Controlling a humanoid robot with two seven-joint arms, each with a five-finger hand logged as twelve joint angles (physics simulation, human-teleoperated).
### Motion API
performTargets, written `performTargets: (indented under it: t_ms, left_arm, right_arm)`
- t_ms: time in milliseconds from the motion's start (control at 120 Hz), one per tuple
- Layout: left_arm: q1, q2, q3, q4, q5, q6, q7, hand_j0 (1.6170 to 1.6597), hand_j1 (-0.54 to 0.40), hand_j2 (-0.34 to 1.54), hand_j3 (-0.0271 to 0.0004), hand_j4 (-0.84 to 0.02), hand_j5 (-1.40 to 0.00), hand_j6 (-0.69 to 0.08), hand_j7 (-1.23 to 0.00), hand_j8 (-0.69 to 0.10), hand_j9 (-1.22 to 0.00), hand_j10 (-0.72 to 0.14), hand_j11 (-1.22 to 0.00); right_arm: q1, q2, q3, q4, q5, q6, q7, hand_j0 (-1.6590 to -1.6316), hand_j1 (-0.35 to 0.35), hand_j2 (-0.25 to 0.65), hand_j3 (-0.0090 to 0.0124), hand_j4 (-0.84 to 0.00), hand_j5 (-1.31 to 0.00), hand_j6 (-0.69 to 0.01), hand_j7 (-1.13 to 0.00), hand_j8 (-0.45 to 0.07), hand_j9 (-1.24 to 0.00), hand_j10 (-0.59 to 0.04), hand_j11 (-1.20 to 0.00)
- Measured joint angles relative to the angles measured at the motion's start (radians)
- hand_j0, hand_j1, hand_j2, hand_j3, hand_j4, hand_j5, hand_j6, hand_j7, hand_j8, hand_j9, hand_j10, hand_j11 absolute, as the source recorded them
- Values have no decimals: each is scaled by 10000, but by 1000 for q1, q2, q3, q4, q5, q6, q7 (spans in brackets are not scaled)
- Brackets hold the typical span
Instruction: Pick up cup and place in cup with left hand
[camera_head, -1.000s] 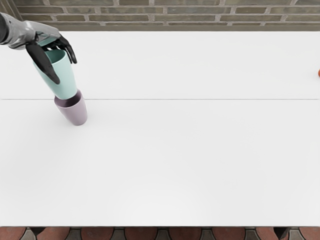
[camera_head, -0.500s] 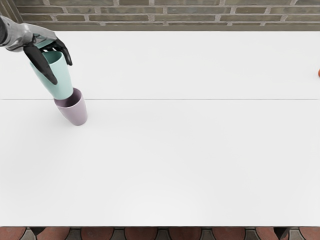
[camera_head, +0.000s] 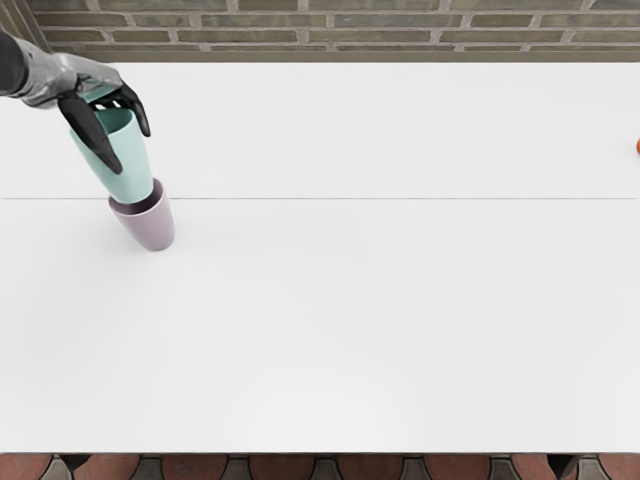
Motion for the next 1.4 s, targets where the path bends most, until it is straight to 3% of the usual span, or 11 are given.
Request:
performTargets:
  t_ms: [400,633,1050,1142,1400]
  left_arm:
    - [14,-11,0,15,2,-1,0,16500,-1908,601,0,-5968,-9433,-2048,-9329,-839,-9035,-1641,-9005]
    - [14,-17,0,26,1,-3,1,16505,-2267,1103,0,-5949,-9853,-1559,-9713,-417,-9228,-1510,-9015]
    - [28,-17,2,29,3,-3,1,16497,-2170,1146,0,-5910,-10196,-1699,-9960,-475,-9280,-1560,-9103]
    - [27,-17,2,29,2,-2,1,16509,-2429,1901,0,-5878,-10261,-1662,-10024,-434,-9277,-1611,-9085]
    - [36,-38,2,40,2,-2,1,16510,-2121,1166,0,-6044,-10452,-1623,-10133,-442,-9392,-1458,-9249]
  right_arm:
    - [0,0,0,0,0,0,0,-16581,-3115,-64,0,-305,-404,-302,-405,-303,-404,-305,-404]
    - [0,0,0,0,0,0,0,-16581,-3115,-64,0,-305,-403,-302,-404,-303,-404,-305,-404]
    - [0,0,0,1,1,0,0,-16581,-3115,-64,0,-305,-403,-302,-404,-304,-404,-305,-404]
    - [0,0,0,1,1,0,0,-16581,-3115,-65,0,-305,-404,-303,-405,-304,-404,-306,-405]
    - [0,0,0,1,1,0,0,-16581,-3115,-64,0,-305,-404,-302,-405,-304,-404,-305,-405]
